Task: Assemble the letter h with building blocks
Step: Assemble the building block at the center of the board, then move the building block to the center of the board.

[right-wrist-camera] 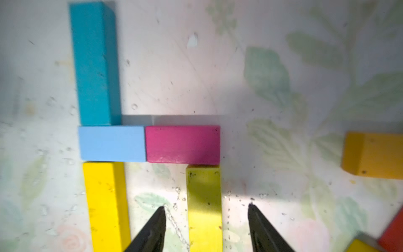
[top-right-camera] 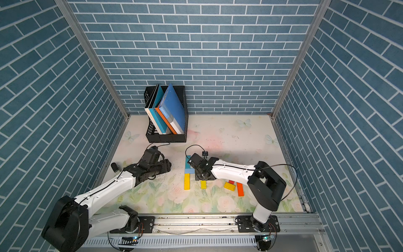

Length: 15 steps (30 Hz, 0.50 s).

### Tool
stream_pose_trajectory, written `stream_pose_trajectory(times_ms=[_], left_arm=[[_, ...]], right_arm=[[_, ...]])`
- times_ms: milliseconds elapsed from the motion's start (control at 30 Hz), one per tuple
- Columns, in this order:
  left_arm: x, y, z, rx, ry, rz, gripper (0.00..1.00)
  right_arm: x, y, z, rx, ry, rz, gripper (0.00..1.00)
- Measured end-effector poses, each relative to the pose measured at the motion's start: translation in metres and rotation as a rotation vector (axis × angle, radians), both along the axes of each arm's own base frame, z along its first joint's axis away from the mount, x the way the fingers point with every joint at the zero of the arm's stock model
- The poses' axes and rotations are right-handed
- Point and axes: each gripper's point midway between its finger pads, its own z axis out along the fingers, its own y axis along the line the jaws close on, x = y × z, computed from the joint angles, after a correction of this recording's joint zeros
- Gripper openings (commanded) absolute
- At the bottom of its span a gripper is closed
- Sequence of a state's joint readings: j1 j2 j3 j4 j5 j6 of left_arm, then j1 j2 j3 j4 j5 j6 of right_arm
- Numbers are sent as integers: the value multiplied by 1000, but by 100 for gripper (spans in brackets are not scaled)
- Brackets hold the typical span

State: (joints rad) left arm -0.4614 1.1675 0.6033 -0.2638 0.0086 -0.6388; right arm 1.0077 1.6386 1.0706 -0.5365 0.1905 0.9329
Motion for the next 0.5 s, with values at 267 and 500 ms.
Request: stream_pose_trajectory(times_ms=[267, 500], left_arm=[[0, 0, 2, -3, -7, 1, 68], [0, 0, 4, -5, -11, 0, 69]], right_arm=[[48, -13, 20, 24, -45, -76, 62], [65, -33, 4, -39, -20, -121, 60]])
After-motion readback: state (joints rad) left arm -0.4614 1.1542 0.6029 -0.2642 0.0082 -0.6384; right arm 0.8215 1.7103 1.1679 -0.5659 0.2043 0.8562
